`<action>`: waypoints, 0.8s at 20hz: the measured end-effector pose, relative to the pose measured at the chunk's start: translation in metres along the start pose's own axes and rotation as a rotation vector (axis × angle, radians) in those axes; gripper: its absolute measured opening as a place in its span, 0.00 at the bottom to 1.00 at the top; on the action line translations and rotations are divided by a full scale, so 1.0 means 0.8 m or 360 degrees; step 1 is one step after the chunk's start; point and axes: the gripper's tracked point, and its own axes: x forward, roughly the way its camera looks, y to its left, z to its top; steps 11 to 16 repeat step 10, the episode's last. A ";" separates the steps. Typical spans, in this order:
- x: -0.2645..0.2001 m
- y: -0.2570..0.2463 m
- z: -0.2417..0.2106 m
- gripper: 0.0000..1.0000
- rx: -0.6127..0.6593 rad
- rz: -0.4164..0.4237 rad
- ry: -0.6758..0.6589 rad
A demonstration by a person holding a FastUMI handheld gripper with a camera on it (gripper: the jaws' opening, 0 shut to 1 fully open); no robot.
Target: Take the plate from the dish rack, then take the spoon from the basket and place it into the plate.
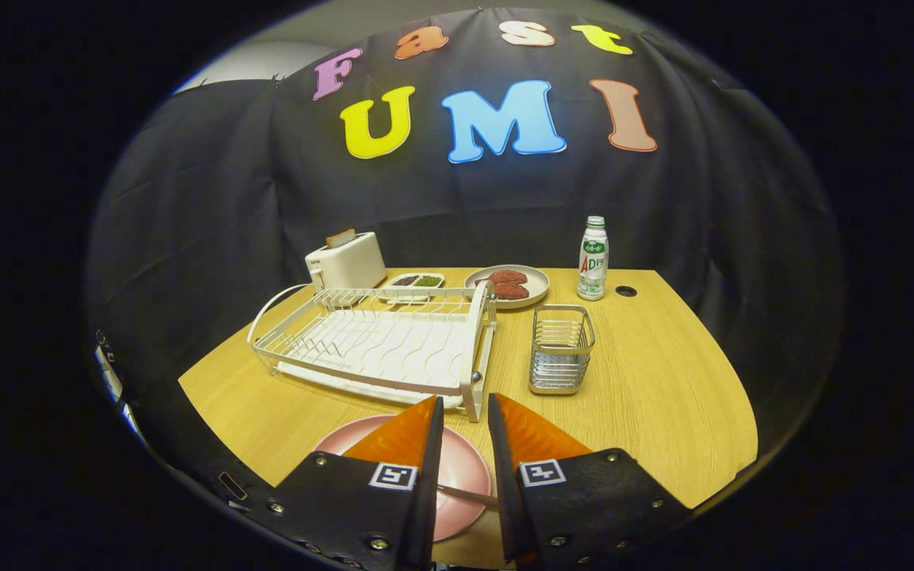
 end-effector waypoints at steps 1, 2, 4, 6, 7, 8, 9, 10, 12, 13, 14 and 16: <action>-0.002 -0.003 0.006 0.33 -0.0012 -0.0009 -0.0017; -0.004 -0.006 0.015 0.33 -0.0028 -0.0020 -0.0041; -0.009 -0.020 0.039 0.33 -0.0066 -0.0085 -0.0112; -0.016 -0.037 0.068 0.33 -0.0098 -0.0156 -0.0199; -0.020 -0.046 0.083 0.33 -0.0108 -0.0184 -0.0247; -0.024 -0.056 0.094 0.33 -0.0112 -0.0211 -0.0276; -0.027 -0.067 0.107 0.33 -0.0114 -0.0239 -0.0307; -0.032 -0.075 0.120 0.33 -0.0111 -0.0256 -0.0342; -0.032 -0.075 0.120 0.33 -0.0111 -0.0256 -0.0342; -0.032 -0.075 0.120 0.33 -0.0111 -0.0256 -0.0342; -0.032 -0.075 0.120 0.33 -0.0111 -0.0256 -0.0342; -0.032 -0.075 0.120 0.33 -0.0111 -0.0256 -0.0342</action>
